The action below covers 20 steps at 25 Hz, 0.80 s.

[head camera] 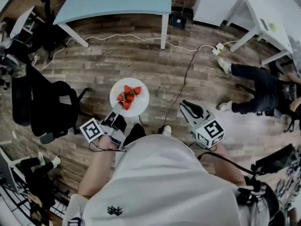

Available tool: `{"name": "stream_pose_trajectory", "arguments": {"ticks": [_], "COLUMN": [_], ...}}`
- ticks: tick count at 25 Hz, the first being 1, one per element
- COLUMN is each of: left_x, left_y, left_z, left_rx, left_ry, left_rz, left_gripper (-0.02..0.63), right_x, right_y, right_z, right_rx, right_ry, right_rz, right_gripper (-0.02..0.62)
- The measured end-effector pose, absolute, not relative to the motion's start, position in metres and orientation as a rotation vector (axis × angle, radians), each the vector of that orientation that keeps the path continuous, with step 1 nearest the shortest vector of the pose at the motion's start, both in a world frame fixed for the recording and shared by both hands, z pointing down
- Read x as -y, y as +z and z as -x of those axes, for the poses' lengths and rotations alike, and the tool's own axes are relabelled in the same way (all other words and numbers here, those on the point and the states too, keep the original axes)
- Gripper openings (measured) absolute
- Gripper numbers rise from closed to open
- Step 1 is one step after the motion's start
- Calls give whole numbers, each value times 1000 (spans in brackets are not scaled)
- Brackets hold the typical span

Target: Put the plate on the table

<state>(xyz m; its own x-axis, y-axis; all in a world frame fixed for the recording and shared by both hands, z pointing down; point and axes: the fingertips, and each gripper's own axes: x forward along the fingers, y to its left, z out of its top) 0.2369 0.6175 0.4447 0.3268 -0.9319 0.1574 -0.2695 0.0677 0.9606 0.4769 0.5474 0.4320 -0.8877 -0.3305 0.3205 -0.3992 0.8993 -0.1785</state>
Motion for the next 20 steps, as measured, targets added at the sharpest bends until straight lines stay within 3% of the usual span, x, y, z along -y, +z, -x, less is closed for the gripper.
{"name": "stream_pose_trajectory", "arguments": {"ticks": [7, 12, 20], "left_x": [-594, -578, -506], "left_y": [450, 456, 466], "left_z": [-122, -60, 12], "left_rx": [1129, 1060, 1100], "left_ry": [-819, -864, -868], "left_rz": [-1414, -1377, -1341], "left_gripper": [17, 17, 17], "right_x": [-523, -510, -447], "right_y": [432, 427, 432], "right_z": [-347, -263, -205], "right_rx": [2736, 2748, 2710], "right_ry": [242, 144, 195], "right_rz": [-562, -551, -528], "right_gripper": [92, 92, 92]}}
